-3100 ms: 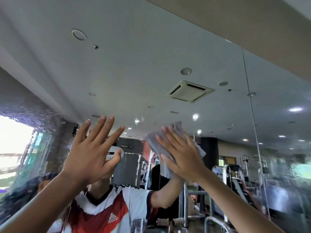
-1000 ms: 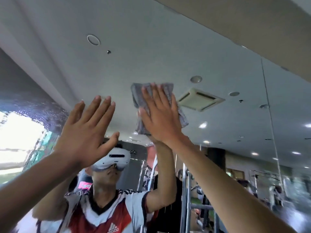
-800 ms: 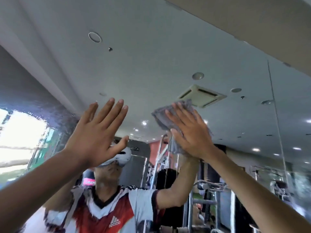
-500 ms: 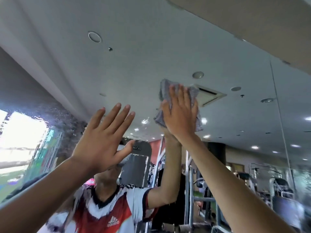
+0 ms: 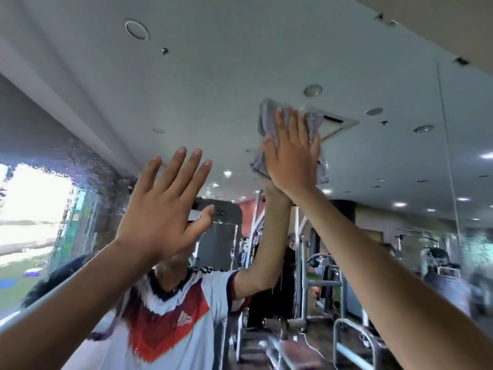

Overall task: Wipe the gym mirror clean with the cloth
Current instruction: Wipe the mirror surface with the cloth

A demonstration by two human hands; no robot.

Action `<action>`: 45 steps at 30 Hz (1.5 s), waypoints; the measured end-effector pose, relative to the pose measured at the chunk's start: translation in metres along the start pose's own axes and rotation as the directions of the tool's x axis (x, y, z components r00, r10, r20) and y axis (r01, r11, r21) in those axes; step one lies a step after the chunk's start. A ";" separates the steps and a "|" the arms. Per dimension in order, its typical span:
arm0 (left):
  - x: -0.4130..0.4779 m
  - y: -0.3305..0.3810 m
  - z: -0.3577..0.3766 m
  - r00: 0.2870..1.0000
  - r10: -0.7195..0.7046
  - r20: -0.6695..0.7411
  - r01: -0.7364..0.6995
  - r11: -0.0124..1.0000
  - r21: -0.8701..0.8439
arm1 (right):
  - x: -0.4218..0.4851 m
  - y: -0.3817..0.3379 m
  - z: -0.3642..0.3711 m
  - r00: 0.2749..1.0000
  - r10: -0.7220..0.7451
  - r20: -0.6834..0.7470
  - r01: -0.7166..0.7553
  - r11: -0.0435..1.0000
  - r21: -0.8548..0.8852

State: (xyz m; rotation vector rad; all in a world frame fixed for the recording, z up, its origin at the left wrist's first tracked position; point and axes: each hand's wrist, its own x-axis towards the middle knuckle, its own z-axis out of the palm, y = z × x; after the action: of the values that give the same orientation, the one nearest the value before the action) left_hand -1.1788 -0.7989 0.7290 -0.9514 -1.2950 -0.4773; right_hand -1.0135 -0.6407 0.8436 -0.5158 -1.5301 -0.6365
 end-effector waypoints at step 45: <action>-0.065 0.019 -0.001 1.000 -0.009 -0.025 0.008 1.000 -0.029 | -0.192 0.051 -0.008 0.713 -0.689 0.129 0.696 0.718 -0.011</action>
State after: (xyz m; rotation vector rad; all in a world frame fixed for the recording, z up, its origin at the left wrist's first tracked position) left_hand -1.1801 -0.8019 0.6616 -0.9620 -1.2727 -0.5143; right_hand -0.9621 -0.5971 0.6563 0.0168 -1.8219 -1.2555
